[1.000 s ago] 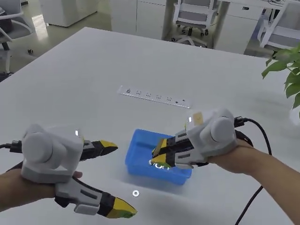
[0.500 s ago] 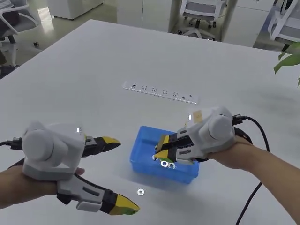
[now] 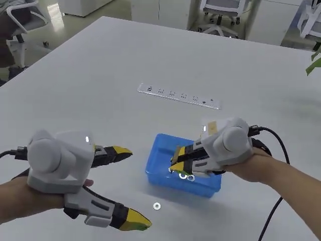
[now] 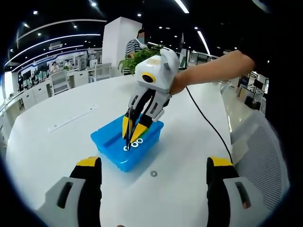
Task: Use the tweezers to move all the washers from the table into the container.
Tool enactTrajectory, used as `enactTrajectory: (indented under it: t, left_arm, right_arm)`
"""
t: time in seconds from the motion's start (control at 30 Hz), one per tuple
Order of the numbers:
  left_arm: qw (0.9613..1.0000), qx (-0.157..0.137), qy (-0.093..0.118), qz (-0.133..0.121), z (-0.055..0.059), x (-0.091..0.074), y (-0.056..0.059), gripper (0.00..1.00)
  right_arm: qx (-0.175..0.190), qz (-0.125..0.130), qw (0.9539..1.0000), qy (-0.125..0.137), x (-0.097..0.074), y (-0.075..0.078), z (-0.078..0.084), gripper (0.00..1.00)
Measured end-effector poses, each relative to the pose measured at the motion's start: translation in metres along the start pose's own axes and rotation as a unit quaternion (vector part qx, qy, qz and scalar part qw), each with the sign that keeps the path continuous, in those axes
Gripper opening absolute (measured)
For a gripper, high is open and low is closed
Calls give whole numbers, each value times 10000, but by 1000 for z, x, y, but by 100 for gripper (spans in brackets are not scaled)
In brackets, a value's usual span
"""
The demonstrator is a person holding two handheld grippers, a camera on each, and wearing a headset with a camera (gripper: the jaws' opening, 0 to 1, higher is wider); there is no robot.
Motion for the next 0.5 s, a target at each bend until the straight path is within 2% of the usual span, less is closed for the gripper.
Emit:
enactTrajectory:
  t: [0.5]
  left_arm:
    - [10000, 2, 62, 7, -1, 6, -10, 94]
  right_arm:
    - [28, -51, 10000, -43, 5, 2, 7, 10]
Point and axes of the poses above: the centre of the closed fingertips' face, and the gripper's own axes: x roughly forward along the fingers, y roughly to its right, z roughly out of its underside, the point moved 4 cm from there along -x, roughly backward along the fingers, and after that the axes turned 10 degrees about y, right-handed, at the moved point
